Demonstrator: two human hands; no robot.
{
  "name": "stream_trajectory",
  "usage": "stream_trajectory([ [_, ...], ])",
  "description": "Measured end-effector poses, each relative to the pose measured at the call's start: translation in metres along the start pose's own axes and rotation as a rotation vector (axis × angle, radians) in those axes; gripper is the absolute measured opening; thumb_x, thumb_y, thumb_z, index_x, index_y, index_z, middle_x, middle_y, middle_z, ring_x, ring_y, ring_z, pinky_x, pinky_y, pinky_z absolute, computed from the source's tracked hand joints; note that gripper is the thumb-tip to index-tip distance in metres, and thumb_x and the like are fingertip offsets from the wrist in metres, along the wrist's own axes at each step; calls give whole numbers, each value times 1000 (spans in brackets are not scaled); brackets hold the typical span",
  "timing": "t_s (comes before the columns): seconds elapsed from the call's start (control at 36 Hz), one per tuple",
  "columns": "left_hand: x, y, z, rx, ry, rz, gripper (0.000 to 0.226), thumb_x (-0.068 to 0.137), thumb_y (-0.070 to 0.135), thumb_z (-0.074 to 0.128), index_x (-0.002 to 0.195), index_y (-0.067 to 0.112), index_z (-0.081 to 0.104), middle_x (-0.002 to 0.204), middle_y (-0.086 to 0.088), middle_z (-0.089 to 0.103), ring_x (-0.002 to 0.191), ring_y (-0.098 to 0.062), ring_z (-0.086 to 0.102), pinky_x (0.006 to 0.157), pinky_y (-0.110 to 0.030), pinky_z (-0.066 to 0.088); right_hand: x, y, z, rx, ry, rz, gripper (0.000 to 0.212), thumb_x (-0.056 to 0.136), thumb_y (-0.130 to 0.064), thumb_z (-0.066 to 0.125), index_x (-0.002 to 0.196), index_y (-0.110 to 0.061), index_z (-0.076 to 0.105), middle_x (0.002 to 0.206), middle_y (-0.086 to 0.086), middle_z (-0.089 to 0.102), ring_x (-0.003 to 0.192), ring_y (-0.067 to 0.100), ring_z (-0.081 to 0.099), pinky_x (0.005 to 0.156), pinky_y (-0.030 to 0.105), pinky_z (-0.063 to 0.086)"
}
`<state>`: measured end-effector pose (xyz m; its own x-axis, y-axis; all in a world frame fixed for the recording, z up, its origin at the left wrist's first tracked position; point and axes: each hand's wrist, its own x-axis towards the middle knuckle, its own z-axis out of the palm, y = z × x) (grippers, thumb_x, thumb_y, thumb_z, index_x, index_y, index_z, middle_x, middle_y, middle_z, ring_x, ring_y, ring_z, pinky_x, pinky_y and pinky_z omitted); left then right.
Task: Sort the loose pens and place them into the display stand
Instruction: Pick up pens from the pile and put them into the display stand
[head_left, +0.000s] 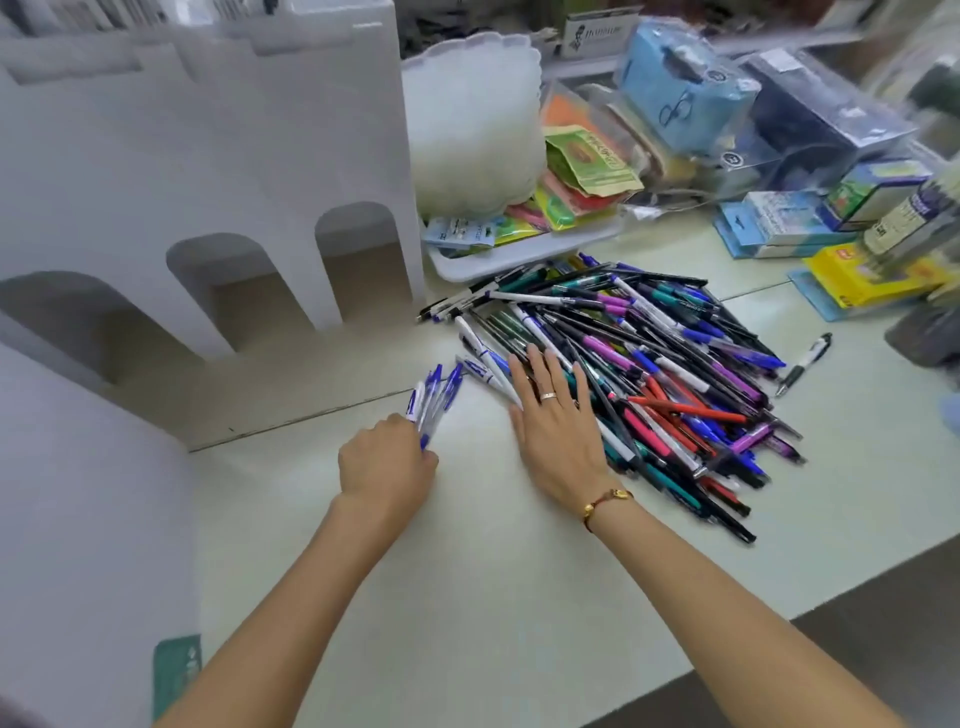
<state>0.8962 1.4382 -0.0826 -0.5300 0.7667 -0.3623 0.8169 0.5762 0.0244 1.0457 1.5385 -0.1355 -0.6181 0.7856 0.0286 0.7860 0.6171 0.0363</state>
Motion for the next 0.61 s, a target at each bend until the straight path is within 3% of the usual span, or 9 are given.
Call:
stream_trajectory([
  [0.08, -7, -18, 1, -52, -7, -29, 27, 95, 32, 44, 107, 9, 51, 110, -10, 60, 98, -31, 57, 69, -29, 35, -18, -5, -1, 58, 17, -26, 52, 95, -28, 31, 142, -10, 45, 145, 12, 46, 135, 29, 42, 111, 50, 16],
  [0.17, -11, -32, 3, -155, -32, -75, 26, 91, 37, 49, 96, 12, 54, 99, -7, 63, 83, -29, 53, 66, -29, 37, -39, -12, -4, 157, 85, -4, 54, 86, -14, 55, 139, -17, 47, 140, 10, 50, 130, 29, 44, 111, 46, 17],
  [0.25, -12, -40, 7, -293, -96, -89, 20, 83, 38, 56, 86, 19, 60, 84, 1, 68, 80, -25, 62, 61, -27, 40, -60, -25, -8, 229, 70, 34, 64, 74, -6, 63, 134, -23, 50, 134, 6, 49, 125, 25, 40, 102, 45, 28],
  [0.33, -17, -36, 10, -372, -166, -73, 21, 78, 39, 63, 72, 21, 56, 72, 5, 68, 70, -20, 65, 58, -24, 42, -74, -36, -10, 317, 25, 74, 58, 75, -12, 62, 131, -25, 53, 133, 9, 51, 122, 25, 41, 92, 44, 43],
  [0.44, -27, -28, 13, -494, -137, -58, 24, 80, 47, 65, 75, 25, 58, 82, 5, 69, 79, -22, 65, 68, -27, 48, -76, -34, -16, 405, 15, 81, 54, 81, -17, 63, 133, -22, 49, 132, 6, 49, 121, 25, 46, 90, 39, 42],
  [0.53, -27, -18, 8, -620, -32, -87, 30, 83, 48, 63, 100, 23, 60, 98, 1, 70, 88, -28, 66, 80, -32, 51, -67, -32, -27, 420, -30, 158, 66, 85, -29, 58, 144, -15, 32, 142, 3, 40, 128, 23, 39, 96, 39, 30],
  [0.61, -18, -4, 0, -567, -51, -62, 35, 84, 51, 61, 96, 19, 53, 102, -5, 69, 89, -32, 65, 79, -32, 48, -56, -35, -38, 388, -126, 197, 60, 93, -37, 45, 147, -16, 27, 147, 2, 31, 131, 21, 30, 100, 38, 21],
])
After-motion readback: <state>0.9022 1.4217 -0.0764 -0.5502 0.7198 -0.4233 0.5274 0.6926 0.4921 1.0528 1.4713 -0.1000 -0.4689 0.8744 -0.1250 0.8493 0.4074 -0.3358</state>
